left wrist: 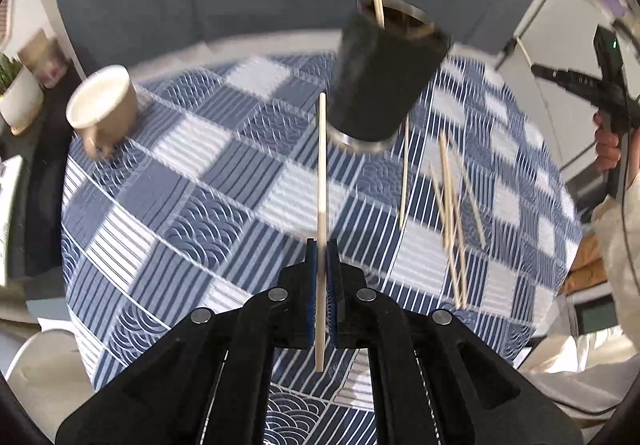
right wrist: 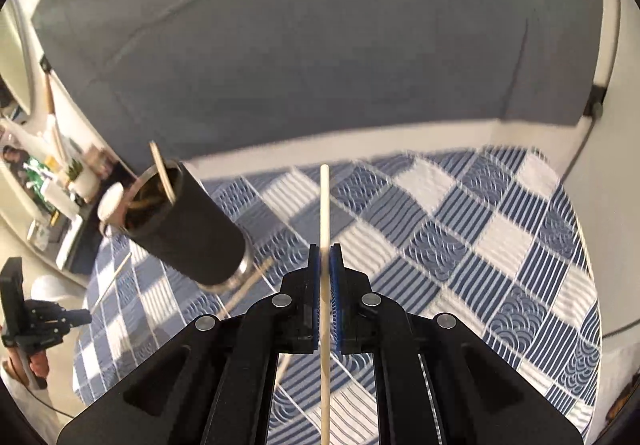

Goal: Organize utensils
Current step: 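Raise both held sticks upright and carry them over the black holder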

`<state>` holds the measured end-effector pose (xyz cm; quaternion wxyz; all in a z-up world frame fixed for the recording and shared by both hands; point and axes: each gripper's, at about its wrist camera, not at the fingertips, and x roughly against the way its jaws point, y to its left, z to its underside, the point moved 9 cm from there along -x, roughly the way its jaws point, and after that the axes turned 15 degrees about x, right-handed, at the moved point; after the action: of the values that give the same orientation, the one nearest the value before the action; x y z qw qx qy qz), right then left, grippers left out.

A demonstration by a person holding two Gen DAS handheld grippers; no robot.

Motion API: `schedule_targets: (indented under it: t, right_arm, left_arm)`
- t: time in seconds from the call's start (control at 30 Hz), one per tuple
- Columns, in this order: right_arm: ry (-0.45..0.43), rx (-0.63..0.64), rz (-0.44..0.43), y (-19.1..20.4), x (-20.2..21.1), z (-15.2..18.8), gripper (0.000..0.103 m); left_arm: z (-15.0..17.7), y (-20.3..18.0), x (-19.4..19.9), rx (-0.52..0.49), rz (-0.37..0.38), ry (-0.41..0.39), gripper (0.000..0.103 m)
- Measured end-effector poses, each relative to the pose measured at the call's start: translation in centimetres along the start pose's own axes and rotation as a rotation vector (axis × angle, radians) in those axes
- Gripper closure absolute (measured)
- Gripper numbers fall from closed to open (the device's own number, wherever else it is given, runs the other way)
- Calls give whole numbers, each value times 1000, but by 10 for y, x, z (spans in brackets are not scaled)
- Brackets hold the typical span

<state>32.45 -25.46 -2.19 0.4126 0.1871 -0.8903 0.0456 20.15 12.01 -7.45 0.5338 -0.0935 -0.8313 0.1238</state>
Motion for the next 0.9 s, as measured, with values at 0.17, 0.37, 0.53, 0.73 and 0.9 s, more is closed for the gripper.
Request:
schedule_targets:
  t: [0.17,0.37,0.53,0.73,0.9]
  right_arm:
    - [-94,-21,-1,13,20,-33,98]
    - [-150,-51,-19,36,33,-64,98]
    - [-227,-64,-41,54,38,-93,98]
    - [-318,-91,-44,74,39,-119,98]
    - [-382,-111,-80,88,26,-140,98]
  left_arm:
    - [-41,-9,30,-19,66,-99,98]
    - [-87,-35,54,-66,173,-148,98]
    - [-118,-60,55,-93,273,-195,98]
    - [-144,-76,45,-41,475,-196,98]
    - [-163,-84,32,-19,571,-242,98]
